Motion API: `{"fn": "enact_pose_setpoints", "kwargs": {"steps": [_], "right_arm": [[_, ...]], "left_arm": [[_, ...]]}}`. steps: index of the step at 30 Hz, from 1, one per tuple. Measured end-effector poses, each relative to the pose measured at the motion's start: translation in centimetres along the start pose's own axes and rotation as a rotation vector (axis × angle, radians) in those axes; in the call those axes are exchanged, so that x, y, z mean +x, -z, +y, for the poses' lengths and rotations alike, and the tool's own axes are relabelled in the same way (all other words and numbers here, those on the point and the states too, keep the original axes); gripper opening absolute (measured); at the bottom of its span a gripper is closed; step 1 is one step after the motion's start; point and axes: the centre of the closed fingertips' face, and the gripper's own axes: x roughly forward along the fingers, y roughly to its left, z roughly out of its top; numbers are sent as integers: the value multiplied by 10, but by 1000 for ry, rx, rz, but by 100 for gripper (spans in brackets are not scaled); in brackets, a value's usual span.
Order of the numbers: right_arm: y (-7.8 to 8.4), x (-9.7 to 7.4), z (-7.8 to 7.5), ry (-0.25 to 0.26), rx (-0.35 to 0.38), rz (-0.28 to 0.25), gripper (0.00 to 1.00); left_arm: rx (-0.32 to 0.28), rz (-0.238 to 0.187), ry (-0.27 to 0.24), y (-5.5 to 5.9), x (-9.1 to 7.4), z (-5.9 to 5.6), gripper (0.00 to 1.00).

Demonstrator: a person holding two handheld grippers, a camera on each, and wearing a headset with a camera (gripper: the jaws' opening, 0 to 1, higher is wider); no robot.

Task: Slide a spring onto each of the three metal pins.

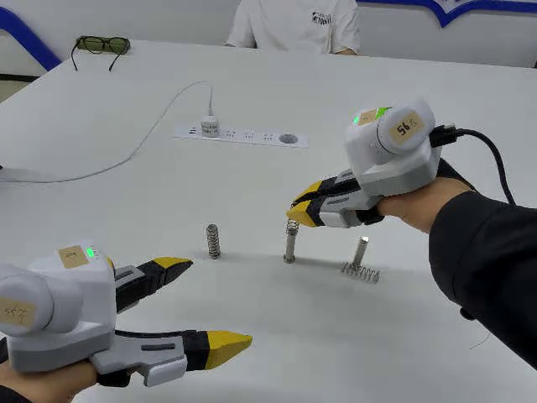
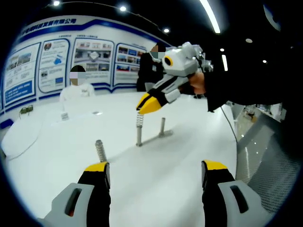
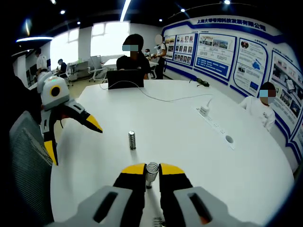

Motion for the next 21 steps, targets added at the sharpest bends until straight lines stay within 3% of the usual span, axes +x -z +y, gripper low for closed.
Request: {"fn": "enact_pose_setpoints", "kwargs": {"steps": [21], "right_arm": [[17, 13, 1, -1, 20, 41, 11]], "left_arm": [[-7, -3, -17, -1, -4, 5, 79]]}}
